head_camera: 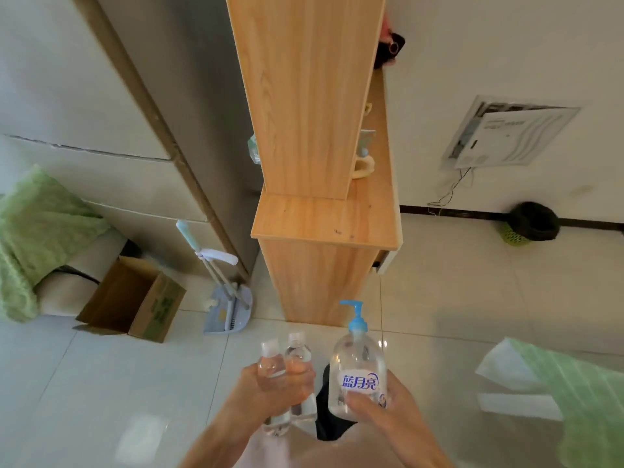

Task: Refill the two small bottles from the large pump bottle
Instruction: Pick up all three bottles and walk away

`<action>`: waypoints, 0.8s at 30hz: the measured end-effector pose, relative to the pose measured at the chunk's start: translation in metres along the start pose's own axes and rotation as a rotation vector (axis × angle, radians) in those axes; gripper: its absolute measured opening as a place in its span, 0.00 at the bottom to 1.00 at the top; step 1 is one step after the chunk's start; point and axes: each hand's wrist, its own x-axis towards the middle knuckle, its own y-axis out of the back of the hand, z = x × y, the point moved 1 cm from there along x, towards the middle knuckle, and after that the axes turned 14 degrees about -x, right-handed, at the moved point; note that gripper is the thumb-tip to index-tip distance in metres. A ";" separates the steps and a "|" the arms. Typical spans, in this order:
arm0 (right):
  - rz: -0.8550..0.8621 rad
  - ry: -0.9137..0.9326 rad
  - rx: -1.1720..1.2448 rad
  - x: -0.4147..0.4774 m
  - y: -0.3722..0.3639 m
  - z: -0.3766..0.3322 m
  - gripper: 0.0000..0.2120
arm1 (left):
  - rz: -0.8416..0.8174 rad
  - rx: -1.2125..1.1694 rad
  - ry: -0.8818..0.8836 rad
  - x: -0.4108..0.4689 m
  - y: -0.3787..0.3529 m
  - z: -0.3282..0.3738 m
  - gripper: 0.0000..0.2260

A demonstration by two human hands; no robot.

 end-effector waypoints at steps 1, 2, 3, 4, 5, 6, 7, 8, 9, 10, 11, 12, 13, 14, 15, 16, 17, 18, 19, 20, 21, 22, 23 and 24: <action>-0.002 0.012 0.005 0.012 0.012 -0.013 0.39 | -0.057 0.022 -0.049 0.007 -0.005 0.013 0.13; 0.004 0.027 0.010 0.025 0.024 -0.022 0.40 | -0.093 -0.155 0.020 0.020 -0.009 0.018 0.11; 0.008 0.040 0.008 0.037 0.033 -0.029 0.39 | -0.083 -0.186 0.060 0.025 -0.010 0.030 0.09; 0.006 0.049 0.004 0.049 0.041 -0.036 0.38 | 0.058 -0.123 0.083 0.044 -0.007 0.034 0.16; 0.005 0.064 -0.003 0.059 0.048 -0.046 0.37 | 0.086 -0.114 0.022 0.051 -0.004 0.045 0.18; 0.005 0.087 -0.015 0.068 0.054 -0.056 0.38 | 0.114 -0.050 -0.014 0.062 -0.002 0.051 0.17; 0.007 0.109 -0.030 0.078 0.060 -0.068 0.38 | 0.123 -0.006 -0.041 0.074 -0.002 0.062 0.15; 0.020 0.130 -0.046 0.088 0.066 -0.078 0.39 | 0.128 0.051 -0.075 0.091 -0.001 0.071 0.14; 0.044 0.154 -0.052 0.099 0.071 -0.088 0.39 | 0.130 0.096 -0.107 0.106 -0.002 0.083 0.15; 0.072 0.178 -0.048 0.109 0.076 -0.098 0.39 | 0.125 0.125 -0.148 0.121 -0.005 0.095 0.15; 0.103 0.206 -0.052 0.119 0.080 -0.108 0.39 | 0.119 0.166 -0.180 0.134 -0.006 0.107 0.16; 0.139 0.242 -0.069 0.130 0.083 -0.118 0.39 | 0.101 0.186 -0.204 0.148 -0.006 0.116 0.16; 0.175 0.273 -0.089 0.140 0.085 -0.127 0.39 | 0.098 0.198 -0.235 0.161 -0.007 0.127 0.16; 0.210 0.292 -0.104 0.151 0.086 -0.135 0.40 | 0.087 0.204 -0.250 0.174 -0.009 0.136 0.17; 0.241 0.303 -0.114 0.162 0.088 -0.141 0.40 | 0.075 0.222 -0.275 0.186 -0.009 0.144 0.18; 0.273 0.307 -0.128 0.172 0.089 -0.147 0.40 | 0.067 0.231 -0.281 0.199 -0.010 0.151 0.19; 0.304 0.303 -0.146 0.181 0.090 -0.153 0.40 | 0.068 0.256 -0.295 0.210 -0.011 0.158 0.19; 0.333 0.290 -0.160 0.190 0.091 -0.158 0.41 | 0.063 0.274 -0.300 0.220 -0.012 0.162 0.19; 0.354 0.277 -0.172 0.198 0.092 -0.162 0.42 | 0.055 0.277 -0.299 0.230 -0.012 0.165 0.19; 0.366 0.268 -0.187 0.207 0.092 -0.166 0.42 | 0.036 0.274 -0.289 0.240 -0.011 0.166 0.18; 0.371 0.265 -0.210 0.214 0.092 -0.169 0.42 | 0.017 0.281 -0.288 0.248 -0.010 0.167 0.19; 0.372 0.265 -0.235 0.221 0.091 -0.172 0.43 | 0.001 0.297 -0.285 0.256 -0.009 0.167 0.20; 0.372 0.268 -0.256 0.227 0.090 -0.175 0.43 | -0.009 0.310 -0.287 0.263 -0.006 0.166 0.21; 0.375 0.273 -0.271 0.232 0.089 -0.176 0.42 | -0.010 0.319 -0.290 0.270 -0.004 0.165 0.22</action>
